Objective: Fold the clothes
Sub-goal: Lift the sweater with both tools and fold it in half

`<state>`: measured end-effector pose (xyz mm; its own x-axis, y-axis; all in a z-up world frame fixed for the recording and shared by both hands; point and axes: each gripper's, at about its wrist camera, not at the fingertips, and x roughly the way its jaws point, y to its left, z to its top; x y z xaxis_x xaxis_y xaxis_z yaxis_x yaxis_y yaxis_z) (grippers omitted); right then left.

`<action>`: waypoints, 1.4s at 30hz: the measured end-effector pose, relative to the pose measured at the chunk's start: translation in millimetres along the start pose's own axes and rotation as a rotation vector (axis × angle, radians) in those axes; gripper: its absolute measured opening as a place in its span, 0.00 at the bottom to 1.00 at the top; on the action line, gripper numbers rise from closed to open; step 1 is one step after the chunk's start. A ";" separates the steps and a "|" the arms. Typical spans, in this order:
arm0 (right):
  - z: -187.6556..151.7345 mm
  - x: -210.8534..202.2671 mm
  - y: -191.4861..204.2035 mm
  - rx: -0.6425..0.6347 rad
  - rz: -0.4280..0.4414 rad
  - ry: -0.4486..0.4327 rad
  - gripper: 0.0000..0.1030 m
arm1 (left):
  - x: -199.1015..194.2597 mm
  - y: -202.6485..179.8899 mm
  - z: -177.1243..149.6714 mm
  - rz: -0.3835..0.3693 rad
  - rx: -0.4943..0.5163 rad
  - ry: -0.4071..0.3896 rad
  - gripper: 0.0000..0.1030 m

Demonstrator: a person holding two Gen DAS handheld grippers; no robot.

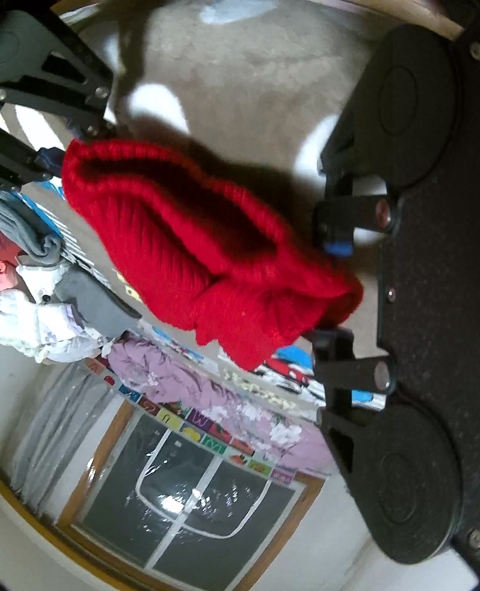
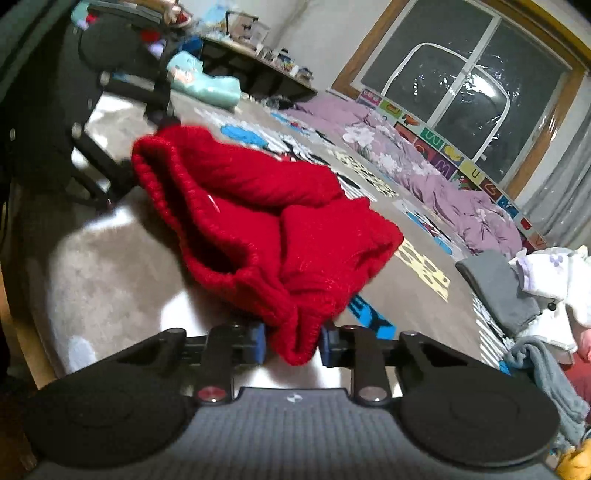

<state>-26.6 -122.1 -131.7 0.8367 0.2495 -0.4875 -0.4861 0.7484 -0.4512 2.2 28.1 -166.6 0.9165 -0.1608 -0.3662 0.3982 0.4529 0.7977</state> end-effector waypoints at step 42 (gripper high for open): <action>51.6 6.8 -151.5 0.586 0.110 -0.375 0.23 | 30.9 169.0 24.3 -0.232 -0.872 -0.250 0.22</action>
<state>65.8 -202.2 -28.1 0.8723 0.4590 -0.1686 -0.4452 0.8881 0.1141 98.7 78.4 -31.5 0.8397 -0.4674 -0.2766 0.4960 0.8674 0.0398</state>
